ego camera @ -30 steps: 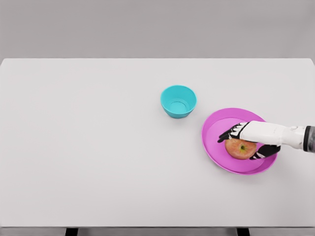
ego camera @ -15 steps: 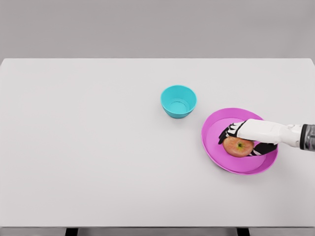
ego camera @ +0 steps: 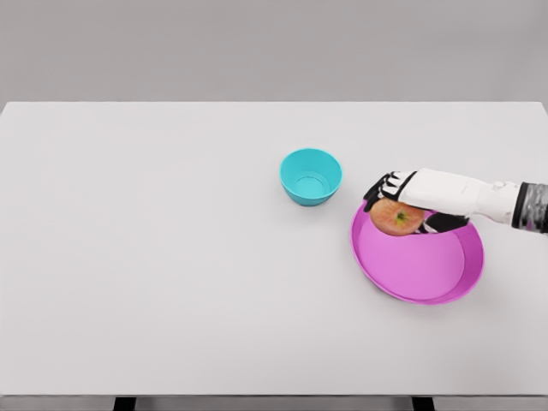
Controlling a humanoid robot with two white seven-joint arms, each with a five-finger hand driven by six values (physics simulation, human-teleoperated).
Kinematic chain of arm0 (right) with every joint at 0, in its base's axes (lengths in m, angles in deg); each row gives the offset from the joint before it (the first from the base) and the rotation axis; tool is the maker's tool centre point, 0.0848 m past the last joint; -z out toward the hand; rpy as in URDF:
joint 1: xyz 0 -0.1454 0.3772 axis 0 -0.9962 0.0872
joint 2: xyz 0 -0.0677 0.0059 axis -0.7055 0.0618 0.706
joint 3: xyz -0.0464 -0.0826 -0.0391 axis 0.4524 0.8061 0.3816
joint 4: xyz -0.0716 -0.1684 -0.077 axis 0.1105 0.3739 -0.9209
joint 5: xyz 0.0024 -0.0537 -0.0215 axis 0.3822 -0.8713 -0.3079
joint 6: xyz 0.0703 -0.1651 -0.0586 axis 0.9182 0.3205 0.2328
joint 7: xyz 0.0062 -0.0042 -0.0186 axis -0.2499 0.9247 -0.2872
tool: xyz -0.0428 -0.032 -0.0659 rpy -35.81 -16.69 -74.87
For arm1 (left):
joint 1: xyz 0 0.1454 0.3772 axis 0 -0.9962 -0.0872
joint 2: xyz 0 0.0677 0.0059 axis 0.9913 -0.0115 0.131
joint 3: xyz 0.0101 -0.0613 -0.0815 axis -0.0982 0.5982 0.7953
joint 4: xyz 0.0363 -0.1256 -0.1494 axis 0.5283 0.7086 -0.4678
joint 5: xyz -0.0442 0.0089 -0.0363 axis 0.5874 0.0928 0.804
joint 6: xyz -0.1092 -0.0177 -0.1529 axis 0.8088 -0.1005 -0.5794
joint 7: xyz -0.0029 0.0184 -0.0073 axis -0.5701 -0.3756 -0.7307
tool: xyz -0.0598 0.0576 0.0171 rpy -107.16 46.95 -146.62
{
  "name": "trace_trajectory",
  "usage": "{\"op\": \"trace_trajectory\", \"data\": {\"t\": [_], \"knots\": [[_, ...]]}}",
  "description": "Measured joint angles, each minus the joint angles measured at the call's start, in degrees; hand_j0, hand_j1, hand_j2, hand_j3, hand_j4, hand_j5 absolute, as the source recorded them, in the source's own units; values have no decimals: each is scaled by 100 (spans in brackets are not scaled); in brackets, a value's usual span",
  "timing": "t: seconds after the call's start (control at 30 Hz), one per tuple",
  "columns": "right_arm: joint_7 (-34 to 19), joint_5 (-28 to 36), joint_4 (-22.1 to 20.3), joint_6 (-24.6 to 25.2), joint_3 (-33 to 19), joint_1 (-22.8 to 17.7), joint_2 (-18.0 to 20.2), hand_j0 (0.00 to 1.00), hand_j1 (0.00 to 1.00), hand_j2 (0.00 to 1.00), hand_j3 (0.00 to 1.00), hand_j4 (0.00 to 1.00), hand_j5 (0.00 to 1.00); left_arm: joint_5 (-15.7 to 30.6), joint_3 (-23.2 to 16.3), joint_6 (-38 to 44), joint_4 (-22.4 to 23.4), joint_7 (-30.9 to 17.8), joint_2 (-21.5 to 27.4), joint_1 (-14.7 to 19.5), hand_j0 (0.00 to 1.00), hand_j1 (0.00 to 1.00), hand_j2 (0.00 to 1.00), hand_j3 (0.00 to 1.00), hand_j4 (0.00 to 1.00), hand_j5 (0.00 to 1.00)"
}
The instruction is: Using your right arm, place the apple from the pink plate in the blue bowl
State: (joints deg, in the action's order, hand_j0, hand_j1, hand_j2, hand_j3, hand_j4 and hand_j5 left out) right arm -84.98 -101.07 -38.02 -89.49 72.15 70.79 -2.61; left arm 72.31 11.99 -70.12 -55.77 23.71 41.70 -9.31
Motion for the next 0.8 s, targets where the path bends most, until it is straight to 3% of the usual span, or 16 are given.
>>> {"op": "trace_trajectory", "data": {"t": [0.2, 0.5, 0.67, 0.8], "knots": [[5, -15, 245, 0, 1, 325, -377, 46, 46, 46, 46, 46, 46, 0, 0, 0, 7, 0, 0, -9, 100, 100, 100, 100, 100, 100], [3, -251, 932, 2, 107, 1081, -1140, 46, 46, 46, 46, 46, 46, 0, 1, 0, 9, 0, 0, -9, 100, 100, 100, 100, 100, 100], [1, -523, 1648, -4, 340, 1652, -1699, 46, 46, 46, 46, 46, 46, 3, 4, 1, 8, 0, 0, -18, 100, 100, 100, 100, 100, 100], [5, -787, 2293, -2, 459, 1811, -2178, 46, 46, 46, 46, 46, 46, 0, 0, 1, 9, 0, 0, -18, 100, 100, 100, 100, 100, 100]]}}
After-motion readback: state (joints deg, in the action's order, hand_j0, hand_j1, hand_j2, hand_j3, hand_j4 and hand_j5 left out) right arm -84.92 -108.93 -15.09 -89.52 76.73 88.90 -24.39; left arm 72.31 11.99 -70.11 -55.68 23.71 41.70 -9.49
